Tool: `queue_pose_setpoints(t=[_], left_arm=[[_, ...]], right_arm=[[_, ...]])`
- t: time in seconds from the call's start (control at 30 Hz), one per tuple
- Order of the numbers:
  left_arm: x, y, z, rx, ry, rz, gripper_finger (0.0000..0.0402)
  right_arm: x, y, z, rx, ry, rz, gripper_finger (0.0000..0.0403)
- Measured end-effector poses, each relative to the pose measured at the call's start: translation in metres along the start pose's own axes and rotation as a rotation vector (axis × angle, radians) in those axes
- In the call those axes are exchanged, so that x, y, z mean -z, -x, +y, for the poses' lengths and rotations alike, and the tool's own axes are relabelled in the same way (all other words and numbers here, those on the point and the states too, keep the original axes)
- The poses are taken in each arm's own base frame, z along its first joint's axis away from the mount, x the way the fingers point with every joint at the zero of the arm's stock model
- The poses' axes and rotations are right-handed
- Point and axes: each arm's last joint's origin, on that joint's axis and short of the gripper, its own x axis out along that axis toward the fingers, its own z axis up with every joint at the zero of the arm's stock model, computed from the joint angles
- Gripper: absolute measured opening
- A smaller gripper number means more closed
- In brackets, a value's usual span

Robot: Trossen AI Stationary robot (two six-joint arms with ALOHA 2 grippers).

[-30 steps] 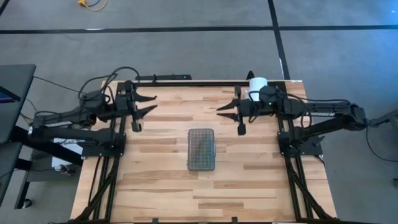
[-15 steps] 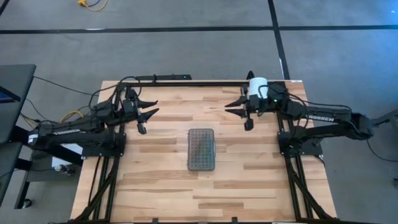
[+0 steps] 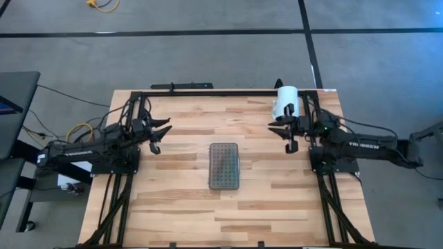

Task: Pick & place school supplies into a supply box
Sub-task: Return to home position

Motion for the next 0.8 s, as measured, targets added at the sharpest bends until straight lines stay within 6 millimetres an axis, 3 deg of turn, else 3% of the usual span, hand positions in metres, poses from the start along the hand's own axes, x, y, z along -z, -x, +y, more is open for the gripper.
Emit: queue_pose_setpoints(t=[0.2, 0.43, 0.8], left_arm=[[0.015, 0.007, -0.001, 0.03, 0.028, -0.005, 0.0113], [0.028, 0.012, -0.001, 0.037, 0.037, 0.0, 0.0113], [0.034, 0.018, -0.005, 0.092, 0.011, 0.059, 0.0113]], right_arm=[[0.018, 0.008, 0.014, -0.048, -0.028, 0.021, 0.0063], [0.038, 0.019, 0.032, 0.034, -0.022, -0.007, 0.0063], [0.042, 0.019, 0.038, 0.032, -0.026, 0.045, 0.0063]])
